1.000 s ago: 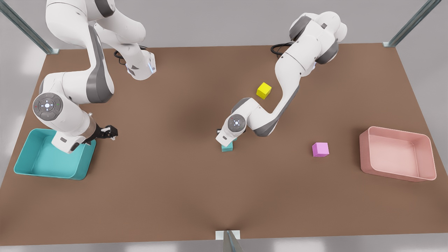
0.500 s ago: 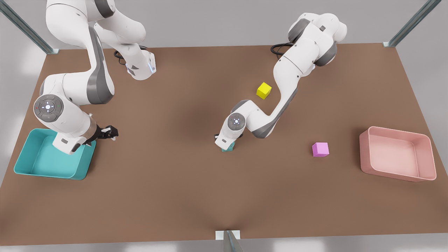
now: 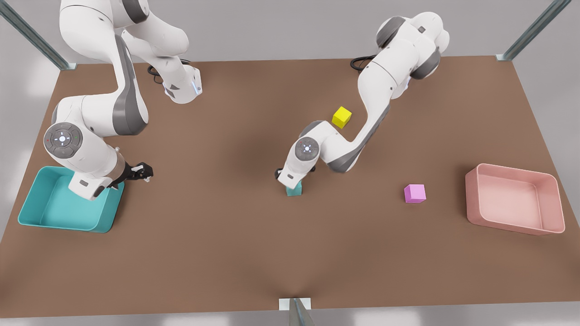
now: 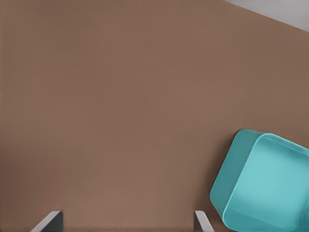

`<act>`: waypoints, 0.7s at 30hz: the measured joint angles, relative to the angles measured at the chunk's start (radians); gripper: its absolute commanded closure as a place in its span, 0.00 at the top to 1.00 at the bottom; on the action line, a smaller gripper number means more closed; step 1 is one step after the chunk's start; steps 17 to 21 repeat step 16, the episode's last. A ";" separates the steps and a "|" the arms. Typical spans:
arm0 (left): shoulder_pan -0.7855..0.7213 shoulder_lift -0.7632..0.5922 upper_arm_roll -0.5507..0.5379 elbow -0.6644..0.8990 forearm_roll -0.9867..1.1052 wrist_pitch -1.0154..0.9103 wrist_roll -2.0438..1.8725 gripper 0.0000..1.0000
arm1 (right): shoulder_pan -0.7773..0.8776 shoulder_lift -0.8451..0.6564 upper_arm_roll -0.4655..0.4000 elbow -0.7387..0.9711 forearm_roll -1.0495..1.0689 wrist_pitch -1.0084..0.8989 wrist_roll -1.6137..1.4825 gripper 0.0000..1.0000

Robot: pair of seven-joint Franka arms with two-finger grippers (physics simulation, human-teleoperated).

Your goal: Stack the two blue cubes on top of each other

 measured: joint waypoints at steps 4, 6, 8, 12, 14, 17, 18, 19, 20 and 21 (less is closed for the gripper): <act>0.265 -0.075 -0.040 0.258 0.003 -0.420 0.038 1.00 | -0.002 -0.001 0.000 0.002 0.000 0.001 -0.002 1.00; 0.442 -0.097 -0.050 0.264 0.069 -0.581 0.104 1.00 | -0.002 -0.001 0.000 0.002 0.000 0.001 -0.002 1.00; 0.518 -0.330 0.035 -0.098 0.110 -0.586 0.189 1.00 | -0.002 -0.001 0.000 0.002 0.001 0.001 -0.003 1.00; 0.342 -0.529 0.318 -0.226 -0.016 -0.561 0.345 1.00 | -0.002 -0.001 0.000 0.002 0.000 0.002 -0.004 1.00; 0.330 -0.530 0.333 -0.198 -0.064 -0.580 0.412 1.00 | -0.002 0.000 0.000 0.002 0.000 0.002 -0.005 1.00; 0.325 -0.529 0.337 -0.191 -0.093 -0.594 0.471 1.00 | -0.002 0.000 0.000 0.002 0.000 0.002 -0.005 1.00; 0.325 -0.529 0.337 -0.191 -0.093 -0.594 0.471 1.00 | -0.002 0.000 0.000 0.002 0.000 0.002 -0.005 1.00; 0.325 -0.529 0.337 -0.191 -0.093 -0.594 0.471 1.00 | -0.002 0.000 0.000 0.002 0.000 0.002 -0.005 1.00; 0.325 -0.529 0.337 -0.191 -0.093 -0.594 0.471 1.00 | -0.002 0.000 0.000 0.002 0.000 0.002 -0.005 1.00; 0.325 -0.529 0.337 -0.191 -0.093 -0.594 0.471 1.00 | -0.002 0.000 0.000 0.002 0.000 0.002 -0.005 1.00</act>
